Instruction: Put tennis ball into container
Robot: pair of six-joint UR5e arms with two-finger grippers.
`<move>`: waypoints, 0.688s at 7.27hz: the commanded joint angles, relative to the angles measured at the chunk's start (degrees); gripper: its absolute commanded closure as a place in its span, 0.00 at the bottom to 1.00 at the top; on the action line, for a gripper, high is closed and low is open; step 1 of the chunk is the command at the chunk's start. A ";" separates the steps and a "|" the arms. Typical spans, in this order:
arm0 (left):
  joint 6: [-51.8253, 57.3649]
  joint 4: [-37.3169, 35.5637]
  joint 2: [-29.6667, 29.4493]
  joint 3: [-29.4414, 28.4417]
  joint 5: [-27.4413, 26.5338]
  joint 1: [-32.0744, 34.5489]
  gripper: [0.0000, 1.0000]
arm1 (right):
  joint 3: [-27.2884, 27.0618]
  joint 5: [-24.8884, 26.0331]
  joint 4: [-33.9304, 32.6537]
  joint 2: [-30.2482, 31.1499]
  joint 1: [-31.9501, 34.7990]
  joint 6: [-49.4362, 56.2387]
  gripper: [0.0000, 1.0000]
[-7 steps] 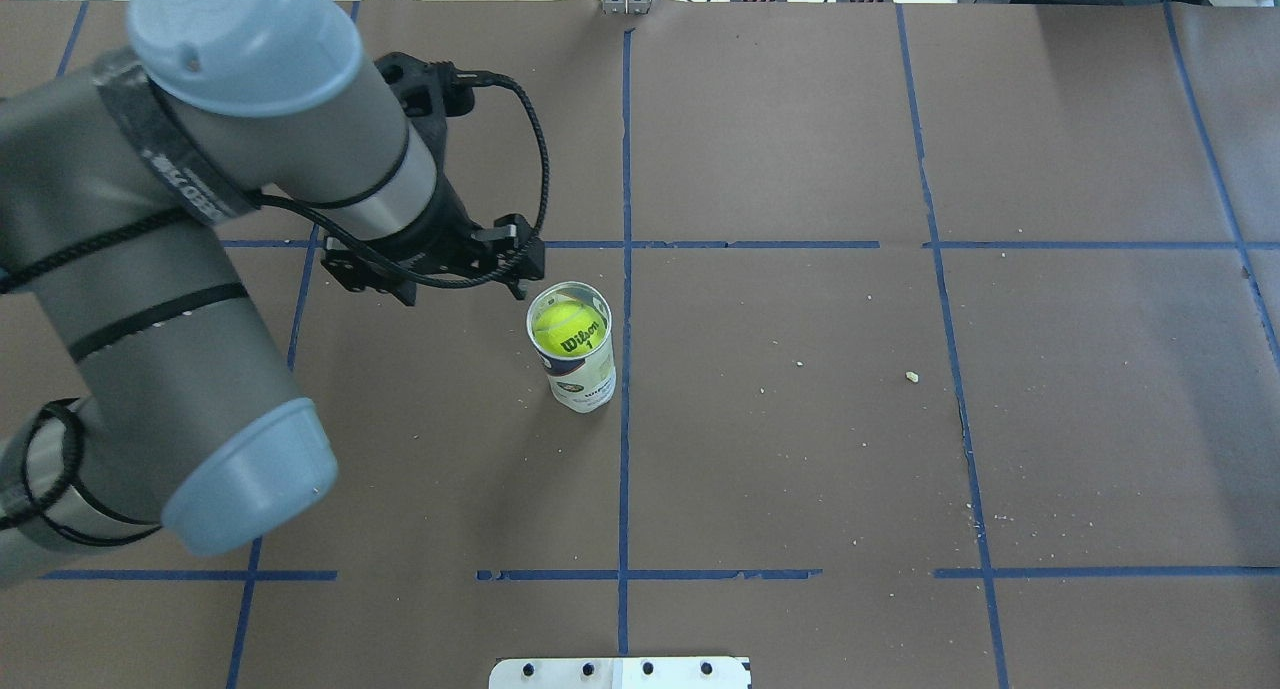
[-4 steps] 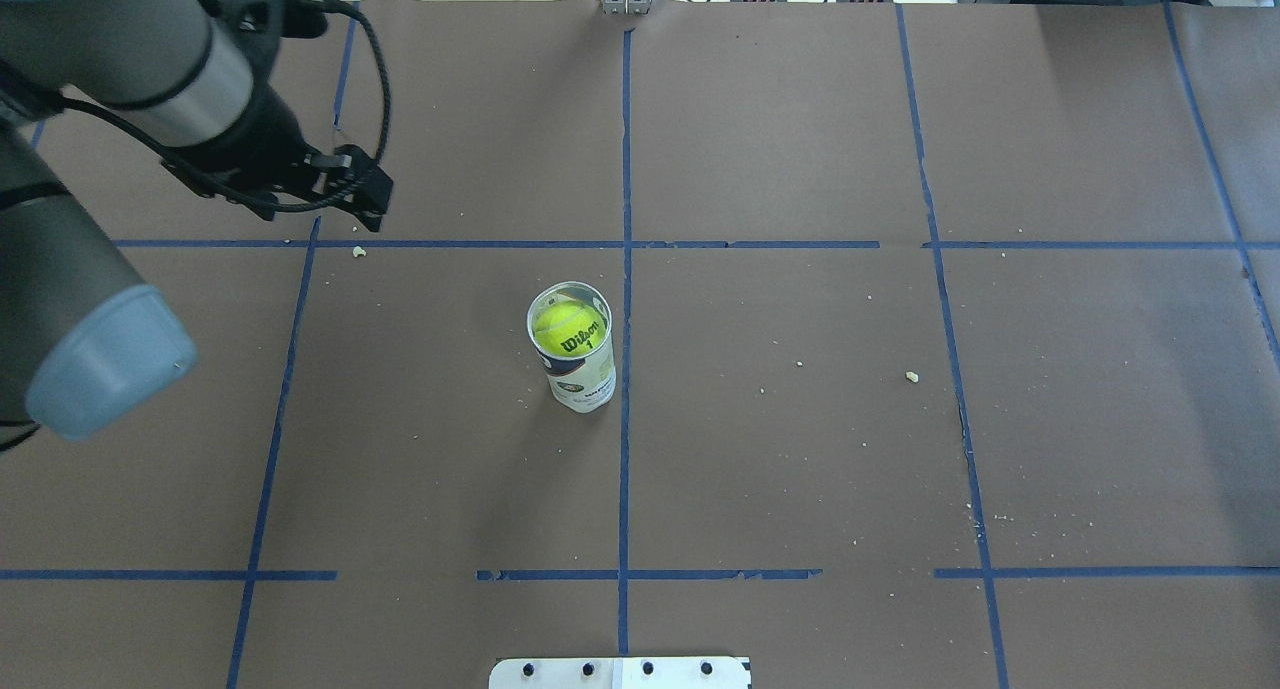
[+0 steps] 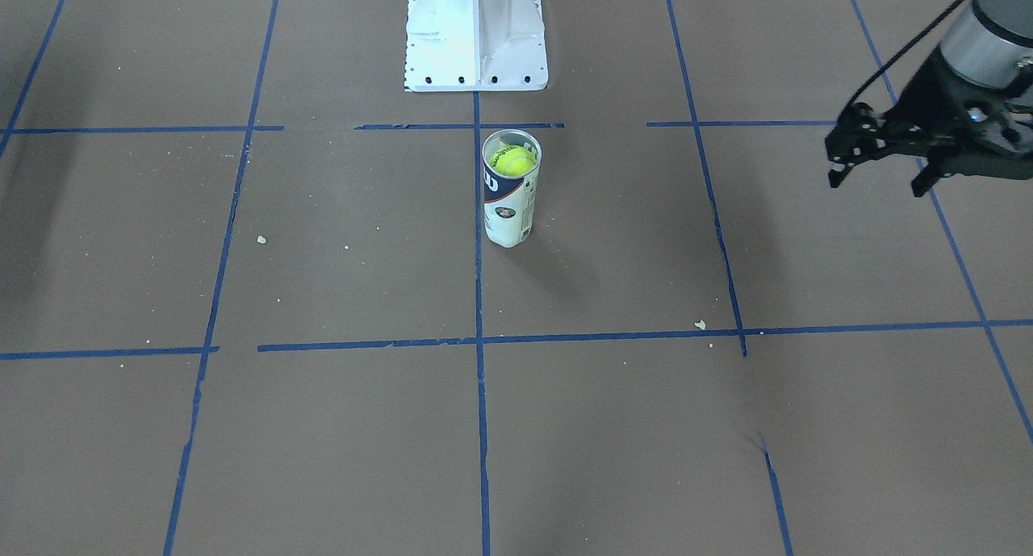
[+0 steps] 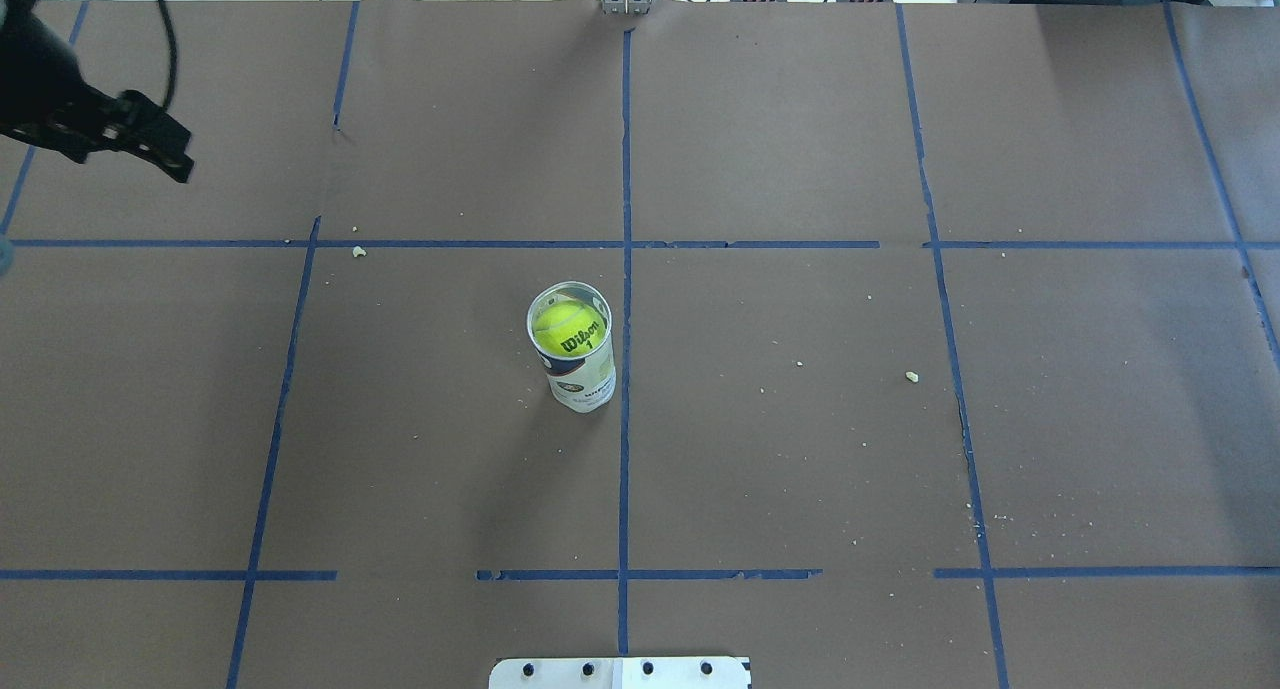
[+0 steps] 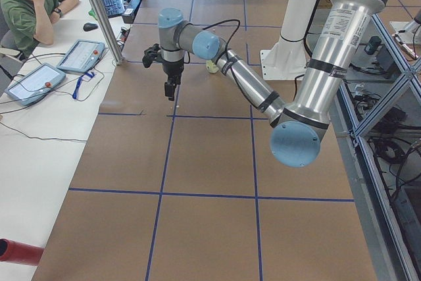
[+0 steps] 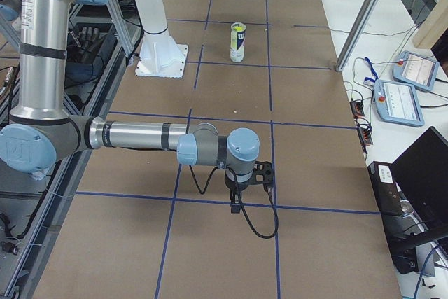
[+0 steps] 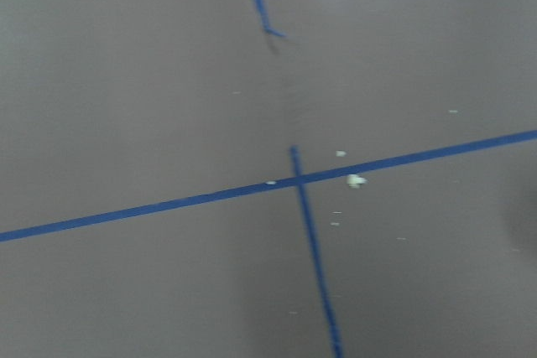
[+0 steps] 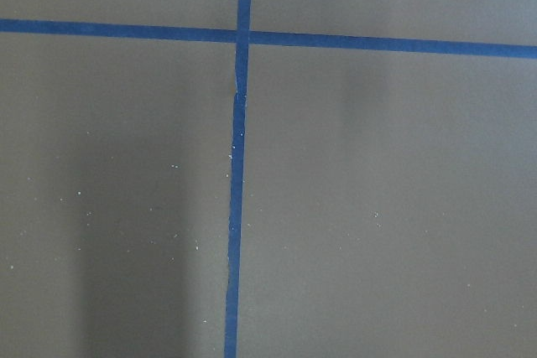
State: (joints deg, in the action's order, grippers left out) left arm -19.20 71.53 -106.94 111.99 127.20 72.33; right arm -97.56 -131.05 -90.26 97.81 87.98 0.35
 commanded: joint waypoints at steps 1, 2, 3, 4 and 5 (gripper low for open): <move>17.07 1.23 5.74 -8.68 3.04 8.93 0.00 | 0.00 0.01 0.00 0.01 0.00 0.00 0.00; 21.96 5.42 9.69 -12.03 3.49 11.23 0.00 | 0.00 0.01 0.00 0.01 0.00 0.00 0.00; 22.53 11.55 16.70 -12.23 3.76 12.39 0.00 | 0.00 0.01 0.00 0.01 0.00 0.00 0.00; 22.62 18.75 22.07 -12.84 5.59 12.92 0.00 | 0.00 0.01 0.00 0.01 0.00 0.00 0.00; 22.19 21.09 23.78 -14.50 9.17 13.62 0.00 | 0.00 0.01 0.00 0.01 0.00 0.00 0.00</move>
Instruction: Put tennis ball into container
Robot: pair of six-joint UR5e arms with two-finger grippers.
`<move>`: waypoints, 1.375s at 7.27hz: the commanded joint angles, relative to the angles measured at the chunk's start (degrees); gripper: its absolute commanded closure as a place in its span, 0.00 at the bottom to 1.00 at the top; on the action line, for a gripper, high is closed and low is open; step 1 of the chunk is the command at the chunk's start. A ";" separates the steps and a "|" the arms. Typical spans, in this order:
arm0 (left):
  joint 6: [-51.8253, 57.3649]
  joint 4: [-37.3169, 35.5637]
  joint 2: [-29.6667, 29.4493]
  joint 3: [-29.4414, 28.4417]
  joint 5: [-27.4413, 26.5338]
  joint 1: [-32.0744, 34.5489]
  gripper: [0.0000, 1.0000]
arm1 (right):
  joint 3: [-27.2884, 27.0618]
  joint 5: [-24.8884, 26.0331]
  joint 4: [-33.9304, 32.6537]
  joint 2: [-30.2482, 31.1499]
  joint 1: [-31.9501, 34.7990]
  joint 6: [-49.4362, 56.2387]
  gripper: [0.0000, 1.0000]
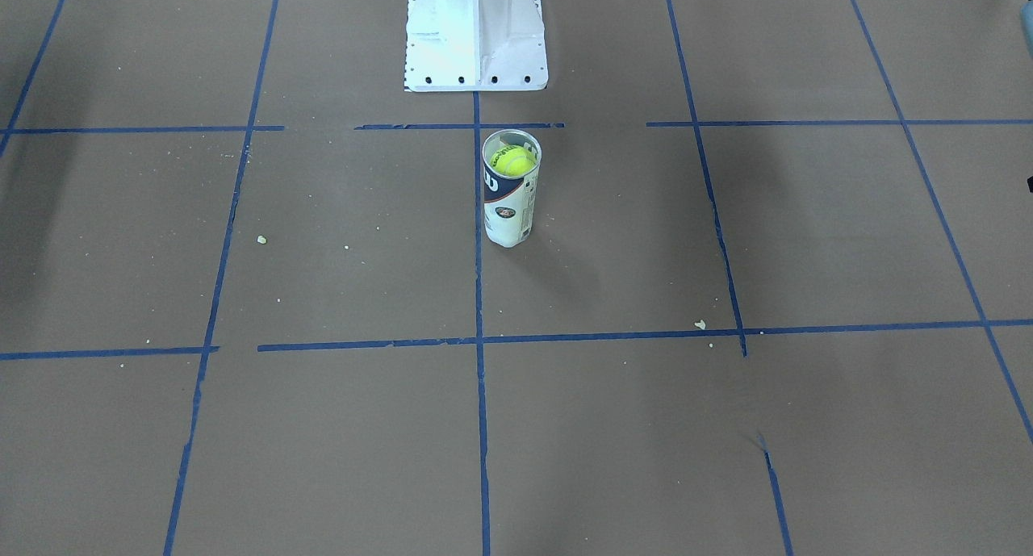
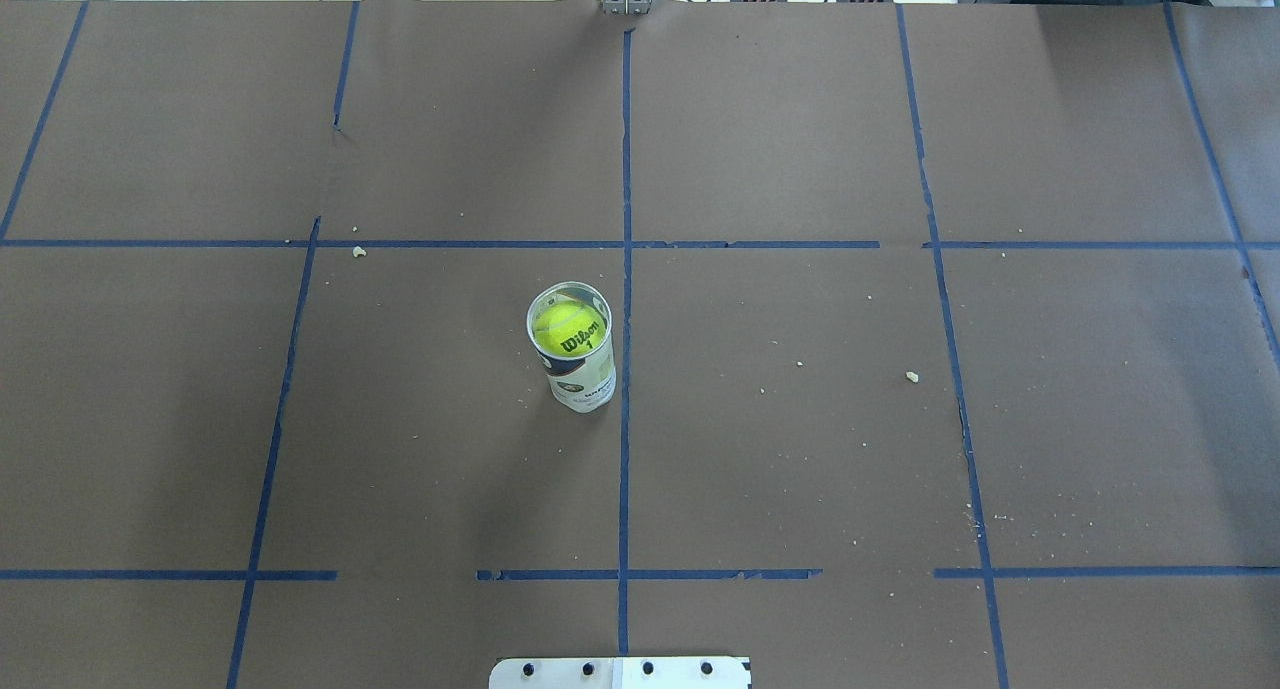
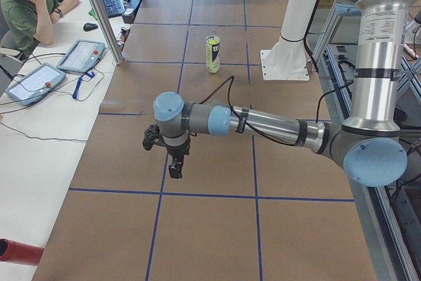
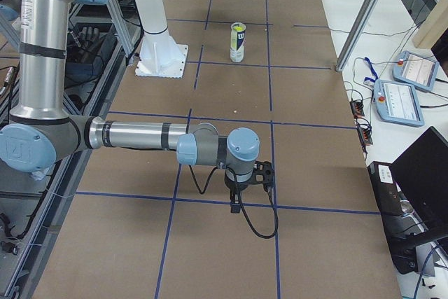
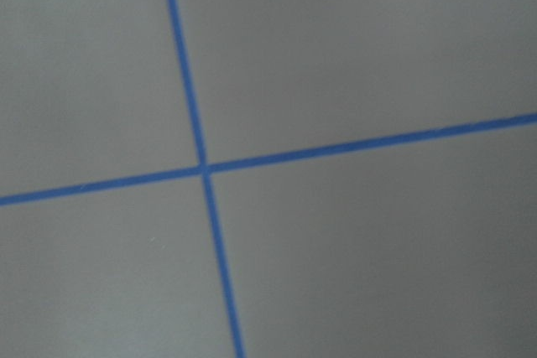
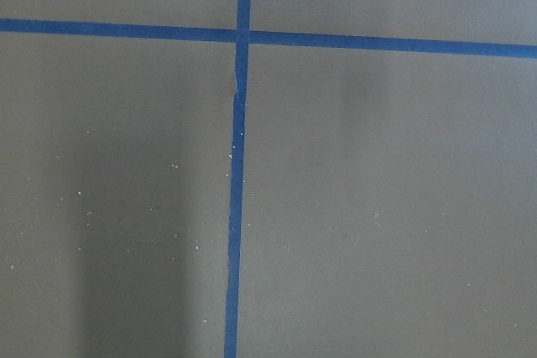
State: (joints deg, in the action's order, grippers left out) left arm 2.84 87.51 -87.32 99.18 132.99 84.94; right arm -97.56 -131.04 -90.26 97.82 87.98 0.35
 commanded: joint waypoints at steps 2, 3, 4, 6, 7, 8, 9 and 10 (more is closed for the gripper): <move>0.32 4.95 4.61 -2.14 4.47 1.54 0.00 | 0.00 0.00 0.00 0.00 0.00 0.00 0.00; 0.24 4.95 4.70 -1.89 4.73 3.72 0.00 | 0.00 0.00 0.00 0.00 0.00 0.00 0.00; 0.41 4.95 4.96 -1.45 4.56 5.75 0.00 | 0.00 0.00 0.00 0.00 0.00 0.00 0.00; 0.33 4.95 7.16 -1.09 4.21 7.35 0.00 | 0.00 0.00 0.00 -0.09 0.00 0.00 0.00; 0.07 5.04 7.16 -1.96 3.94 7.35 0.00 | 0.00 0.00 0.00 0.00 0.00 0.00 0.00; 0.15 4.95 7.16 -0.32 3.94 7.52 0.00 | 0.00 0.00 0.00 0.00 0.00 0.00 0.00; 0.15 4.86 7.16 1.00 3.94 7.61 0.00 | 0.00 0.00 0.00 -0.09 0.00 0.00 0.00; 0.15 4.86 7.16 0.50 4.03 7.52 0.00 | 0.00 0.00 0.00 0.00 0.00 0.00 0.00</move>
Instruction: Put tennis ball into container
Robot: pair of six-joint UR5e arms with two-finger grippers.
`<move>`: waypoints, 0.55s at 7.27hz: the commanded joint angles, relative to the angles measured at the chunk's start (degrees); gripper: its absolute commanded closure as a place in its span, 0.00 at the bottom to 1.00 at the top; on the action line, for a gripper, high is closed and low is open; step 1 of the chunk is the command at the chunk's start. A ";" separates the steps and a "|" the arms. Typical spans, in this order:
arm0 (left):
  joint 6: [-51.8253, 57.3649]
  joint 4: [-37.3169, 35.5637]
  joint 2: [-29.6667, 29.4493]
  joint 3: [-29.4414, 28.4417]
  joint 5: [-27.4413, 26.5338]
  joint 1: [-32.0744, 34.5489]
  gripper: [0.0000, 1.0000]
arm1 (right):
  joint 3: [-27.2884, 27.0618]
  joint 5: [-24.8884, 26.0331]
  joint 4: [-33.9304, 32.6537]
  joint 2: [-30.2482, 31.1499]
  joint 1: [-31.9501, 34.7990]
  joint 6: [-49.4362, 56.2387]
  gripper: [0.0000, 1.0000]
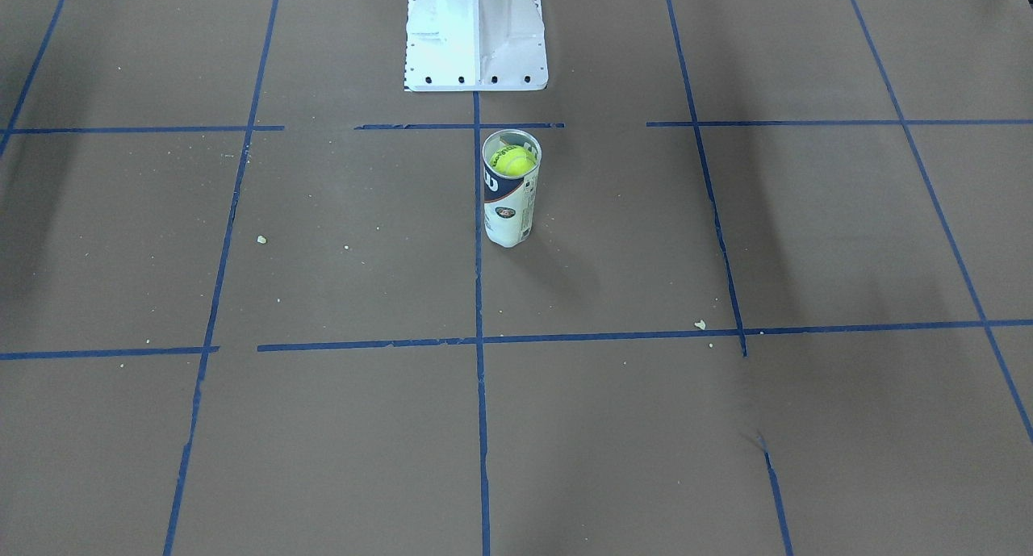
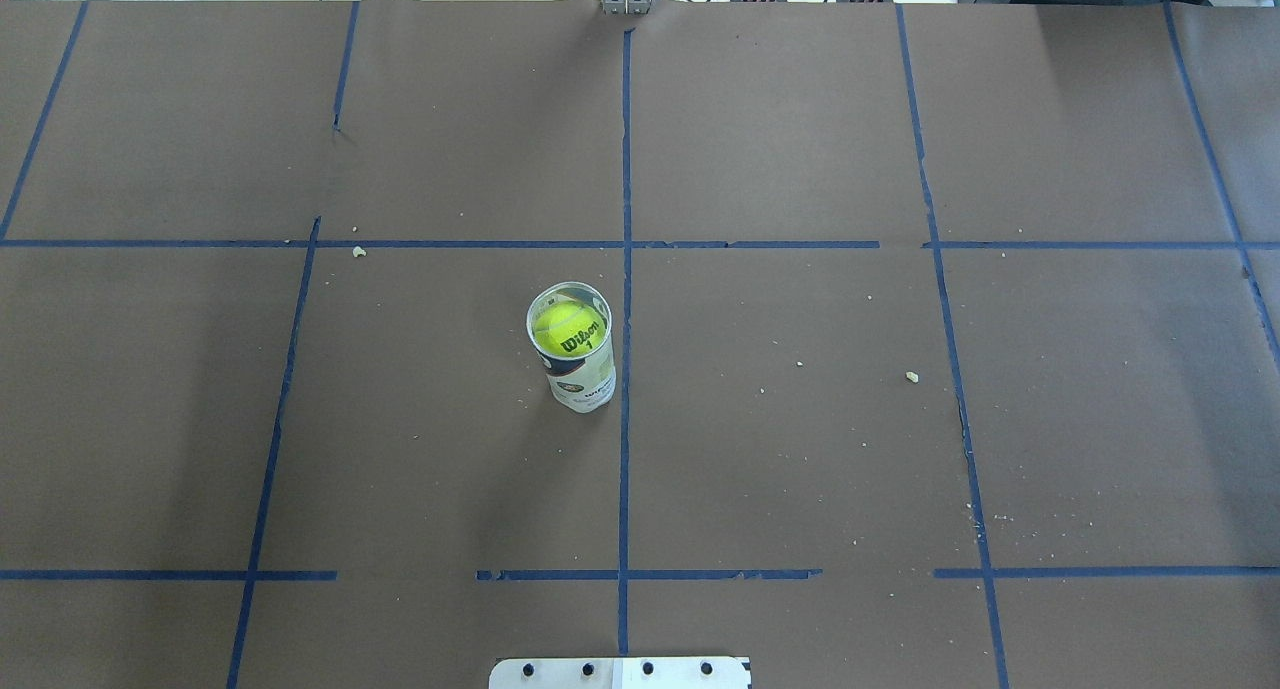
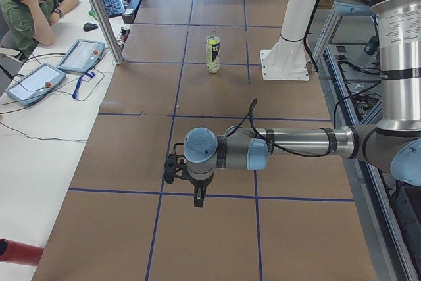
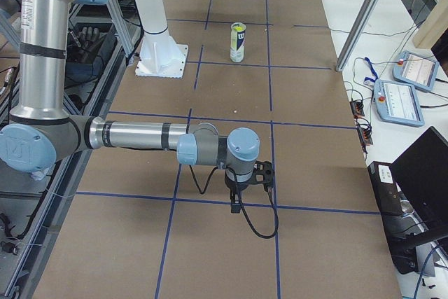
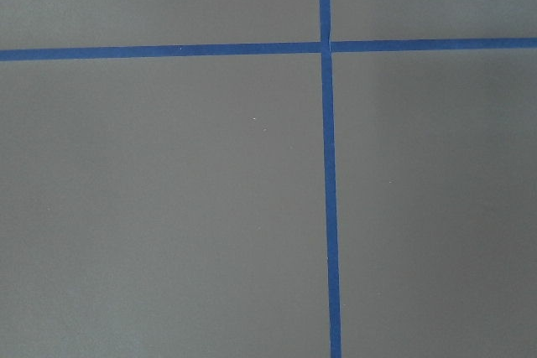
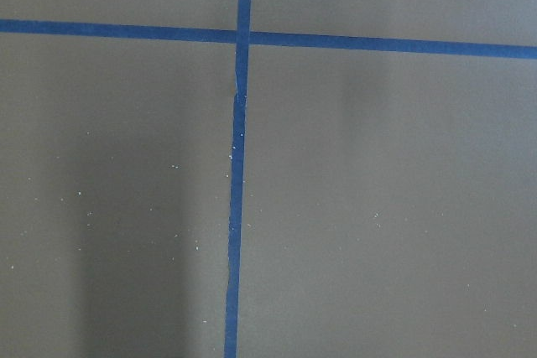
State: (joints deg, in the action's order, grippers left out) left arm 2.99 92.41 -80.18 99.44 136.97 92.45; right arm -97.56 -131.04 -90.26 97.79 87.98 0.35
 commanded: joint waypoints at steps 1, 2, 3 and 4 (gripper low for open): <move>0.00 -0.04 0.03 0.67 -0.04 0.10 0.00 | 0.00 0.00 0.00 0.03 0.00 0.00 0.00; 0.00 -0.04 0.03 0.41 -0.04 0.01 0.00 | 0.00 0.00 0.00 -0.05 0.00 0.00 0.00; -0.09 0.05 -0.06 0.23 -0.13 -0.08 0.00 | 0.00 0.00 0.00 0.03 0.00 0.00 0.00; -0.09 0.05 0.03 0.14 -0.13 0.01 0.00 | 0.00 0.00 0.00 0.03 0.00 0.00 0.00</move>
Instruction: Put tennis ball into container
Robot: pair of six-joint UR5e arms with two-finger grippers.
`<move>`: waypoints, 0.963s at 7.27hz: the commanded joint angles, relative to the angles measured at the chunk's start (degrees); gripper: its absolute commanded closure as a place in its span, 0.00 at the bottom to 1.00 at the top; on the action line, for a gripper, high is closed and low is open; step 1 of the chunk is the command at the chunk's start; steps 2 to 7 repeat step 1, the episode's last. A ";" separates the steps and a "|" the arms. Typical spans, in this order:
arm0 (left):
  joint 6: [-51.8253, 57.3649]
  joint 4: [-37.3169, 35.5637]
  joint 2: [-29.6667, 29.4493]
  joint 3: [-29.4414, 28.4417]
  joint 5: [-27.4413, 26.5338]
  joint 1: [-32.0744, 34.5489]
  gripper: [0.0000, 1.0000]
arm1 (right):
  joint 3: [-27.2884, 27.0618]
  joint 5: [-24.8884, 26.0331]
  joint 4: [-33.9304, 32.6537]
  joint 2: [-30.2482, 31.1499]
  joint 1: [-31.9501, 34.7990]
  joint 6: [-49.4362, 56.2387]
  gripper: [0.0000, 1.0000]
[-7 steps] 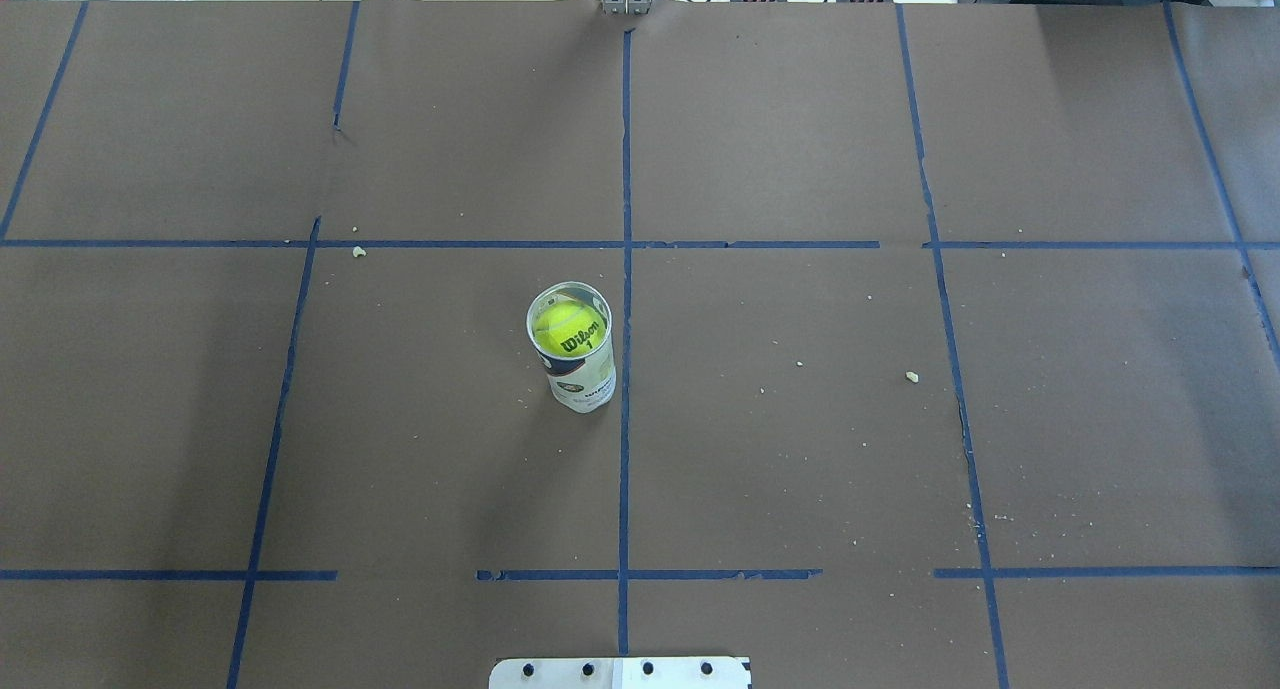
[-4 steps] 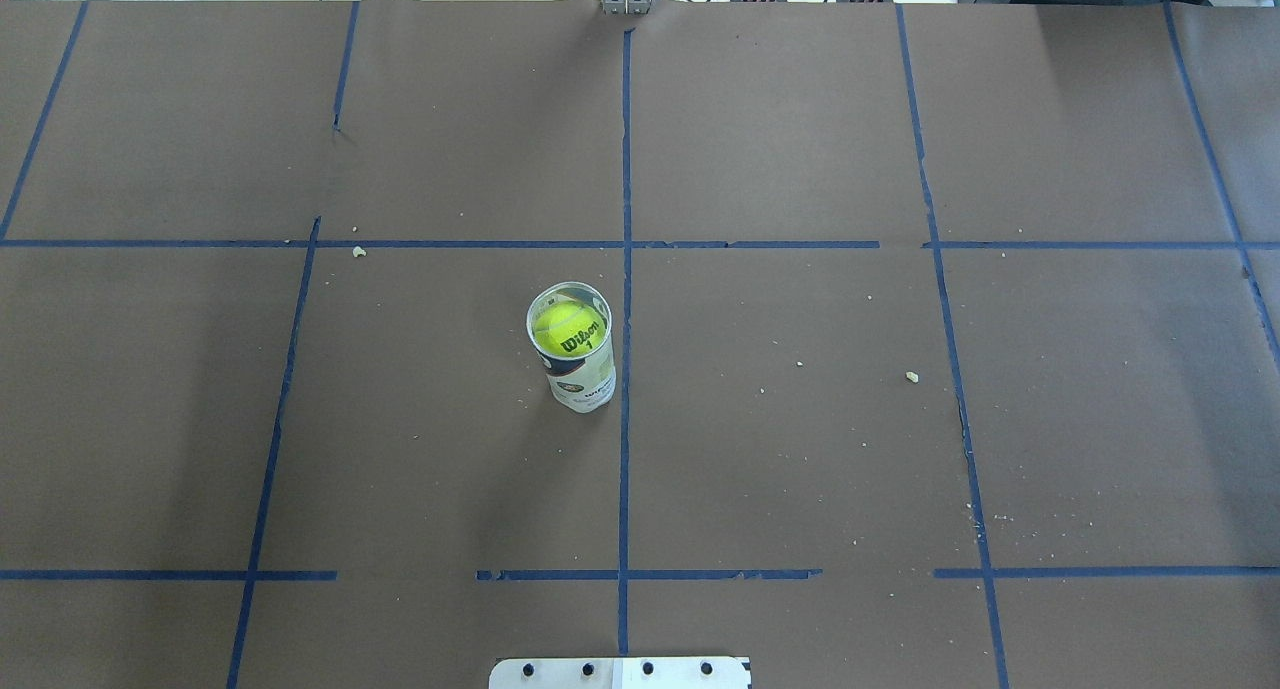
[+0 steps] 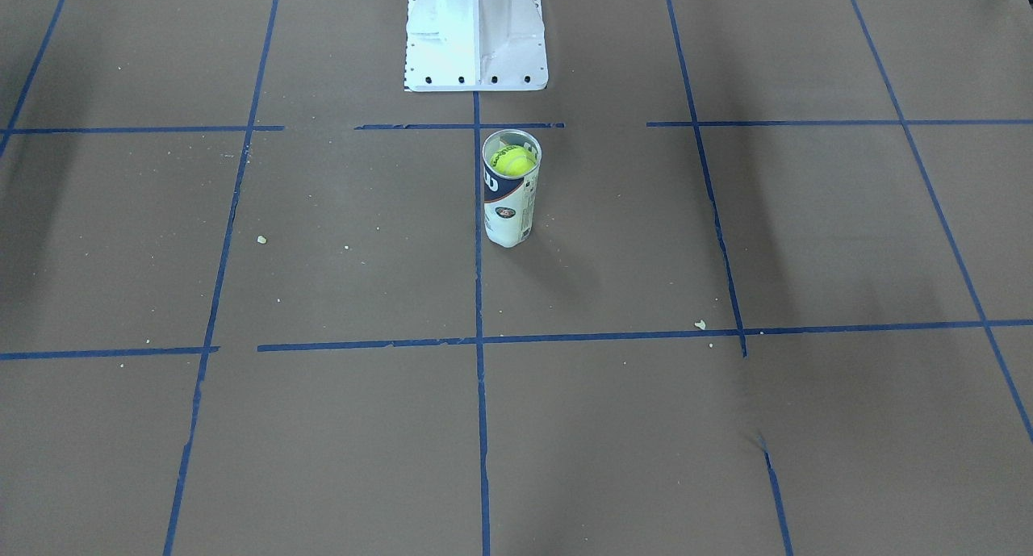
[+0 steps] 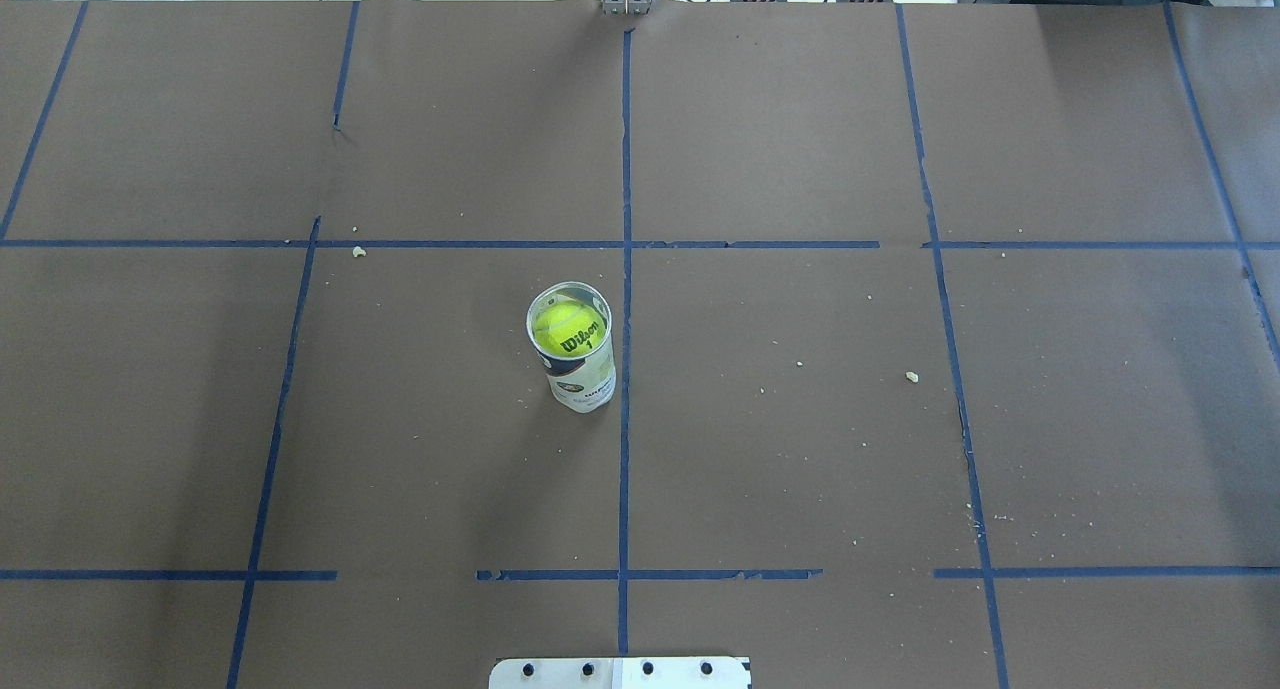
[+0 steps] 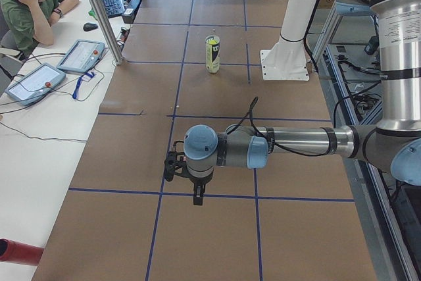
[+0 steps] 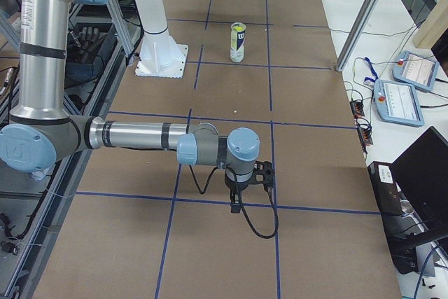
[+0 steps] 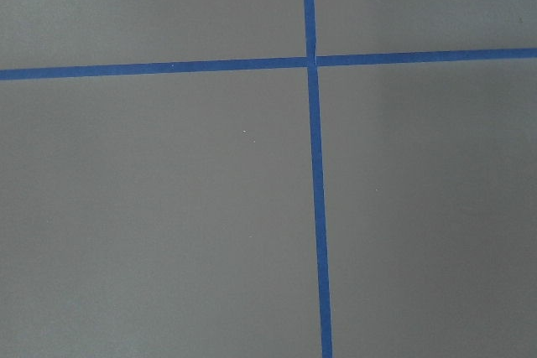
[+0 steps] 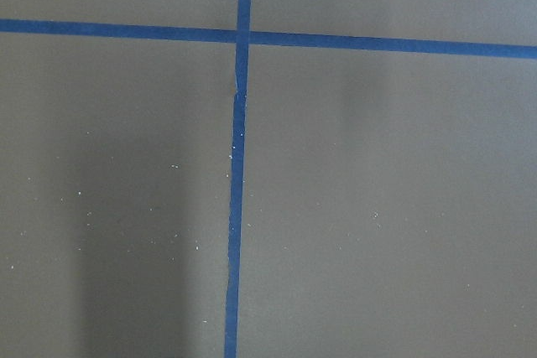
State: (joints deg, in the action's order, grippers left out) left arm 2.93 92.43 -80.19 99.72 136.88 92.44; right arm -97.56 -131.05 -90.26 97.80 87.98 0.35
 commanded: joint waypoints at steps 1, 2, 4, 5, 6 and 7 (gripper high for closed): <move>-0.03 0.03 -0.06 -0.49 0.05 -0.07 0.00 | 0.00 0.00 0.00 0.02 0.00 0.00 0.00; -0.03 0.03 -0.06 -0.49 0.05 -0.07 0.00 | 0.00 0.00 0.00 0.02 0.00 0.00 0.00; -0.03 0.03 -0.06 -0.49 0.05 -0.07 0.00 | 0.00 0.00 0.00 0.02 0.00 0.00 0.00; -0.03 0.03 -0.06 -0.49 0.05 -0.07 0.00 | 0.00 0.00 0.00 0.02 0.00 0.00 0.00; -0.03 0.03 -0.06 -0.49 0.05 -0.07 0.00 | 0.00 0.00 0.00 0.02 0.00 0.00 0.00; -0.03 0.03 -0.06 -0.49 0.05 -0.07 0.00 | 0.00 0.00 0.00 0.02 0.00 0.00 0.00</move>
